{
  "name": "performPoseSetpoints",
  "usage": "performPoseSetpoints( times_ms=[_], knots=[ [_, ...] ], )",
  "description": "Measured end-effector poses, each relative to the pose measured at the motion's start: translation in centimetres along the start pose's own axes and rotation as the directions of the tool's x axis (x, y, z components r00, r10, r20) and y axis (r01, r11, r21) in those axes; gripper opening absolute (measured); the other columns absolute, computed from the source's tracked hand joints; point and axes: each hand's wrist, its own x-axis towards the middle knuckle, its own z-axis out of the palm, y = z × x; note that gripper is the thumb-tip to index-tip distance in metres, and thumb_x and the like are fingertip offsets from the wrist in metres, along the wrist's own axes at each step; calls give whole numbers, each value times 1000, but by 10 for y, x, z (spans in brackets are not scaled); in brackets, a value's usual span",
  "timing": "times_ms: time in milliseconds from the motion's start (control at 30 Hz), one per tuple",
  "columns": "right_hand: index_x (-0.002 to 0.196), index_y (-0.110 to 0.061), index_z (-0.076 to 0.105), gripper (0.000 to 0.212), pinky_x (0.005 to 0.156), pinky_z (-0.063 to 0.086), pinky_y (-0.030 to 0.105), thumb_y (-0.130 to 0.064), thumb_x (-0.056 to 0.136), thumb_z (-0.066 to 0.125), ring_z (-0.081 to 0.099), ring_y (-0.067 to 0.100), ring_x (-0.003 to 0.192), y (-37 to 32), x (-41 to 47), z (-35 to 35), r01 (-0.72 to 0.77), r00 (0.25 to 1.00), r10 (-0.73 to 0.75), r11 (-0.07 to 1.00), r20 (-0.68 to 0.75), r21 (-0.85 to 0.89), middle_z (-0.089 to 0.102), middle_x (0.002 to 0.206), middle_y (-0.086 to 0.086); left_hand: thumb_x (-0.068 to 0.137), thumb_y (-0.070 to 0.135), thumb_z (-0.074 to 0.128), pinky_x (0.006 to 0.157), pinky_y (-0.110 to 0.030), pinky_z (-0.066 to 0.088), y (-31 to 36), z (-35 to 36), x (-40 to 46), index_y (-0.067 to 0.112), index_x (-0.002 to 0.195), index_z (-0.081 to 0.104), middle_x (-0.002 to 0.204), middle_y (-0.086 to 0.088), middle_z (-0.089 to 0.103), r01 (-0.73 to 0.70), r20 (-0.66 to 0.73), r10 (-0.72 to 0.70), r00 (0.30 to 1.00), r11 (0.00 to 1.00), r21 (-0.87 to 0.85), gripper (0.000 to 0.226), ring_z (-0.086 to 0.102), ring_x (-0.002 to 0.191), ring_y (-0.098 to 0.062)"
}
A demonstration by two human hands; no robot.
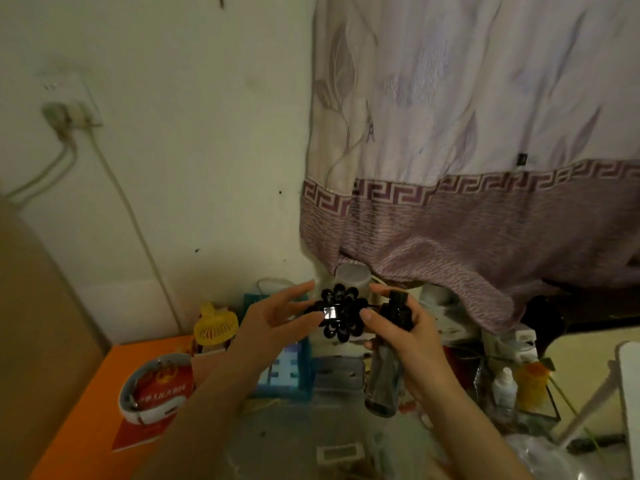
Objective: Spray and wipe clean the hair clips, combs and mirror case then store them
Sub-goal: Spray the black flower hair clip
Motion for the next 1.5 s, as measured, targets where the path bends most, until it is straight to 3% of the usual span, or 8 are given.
performPoseSetpoints(
  times_ms=[100,233,333,700,933,1133,1367,1500],
  knots=[
    [105,-22,68,40,56,57,30,-20,66,77,70,27,75,-23,14,5,54,998,-54,999,38,8,73,87,5,71,27,70,70,-14,54,24,-6,10,36,119,56,98,20,72,-35,62,36,997,999,-10,51,69,93,-5],
    [100,-27,72,37,56,57,28,-24,64,78,72,27,82,-51,29,10,121,990,-124,992,71,42,73,89,8,72,36,68,74,-22,57,54,-10,23,34,121,57,101,4,74,-103,58,102,993,995,12,51,71,92,-16],
    [97,-33,73,38,56,57,29,-29,60,80,71,27,82,-69,37,13,160,983,-164,986,88,54,70,90,12,71,44,67,75,-22,57,72,-14,29,35,125,55,104,5,74,-152,85,147,985,987,51,56,71,95,-15],
    [110,-19,67,46,59,60,34,-19,65,75,71,24,79,-116,56,20,275,952,-280,960,123,52,72,84,6,58,29,77,71,-19,55,123,-22,48,37,117,59,105,12,73,-237,143,220,965,965,114,63,68,97,-9],
    [117,-21,63,51,55,55,26,-19,68,74,71,17,77,-136,64,25,368,922,-367,930,122,21,70,79,-3,58,25,75,67,-19,56,138,-18,53,30,111,66,97,7,75,-332,39,330,943,941,65,54,71,89,-13],
    [125,-39,53,59,61,55,24,-29,70,73,71,21,87,-143,65,23,450,891,-447,893,78,-21,71,98,6,55,23,75,67,-20,56,144,-19,50,27,106,69,99,3,75,-381,-43,380,924,924,-30,51,71,91,-17],
    [130,-43,44,66,61,58,32,-30,71,70,60,18,57,-151,64,19,508,861,-502,855,79,-103,60,67,-2,46,34,77,74,-23,58,156,-25,49,26,107,69,100,3,75,-452,-194,431,881,888,-81,61,71,94,-16],
    [126,-48,45,71,60,59,33,-34,63,74,60,17,58,-163,62,22,519,853,-504,846,133,-125,59,75,3,50,32,77,74,-24,58,161,-24,51,23,108,69,102,2,74,-471,-243,436,867,875,-110,59,71,93,-16]
  ],
)
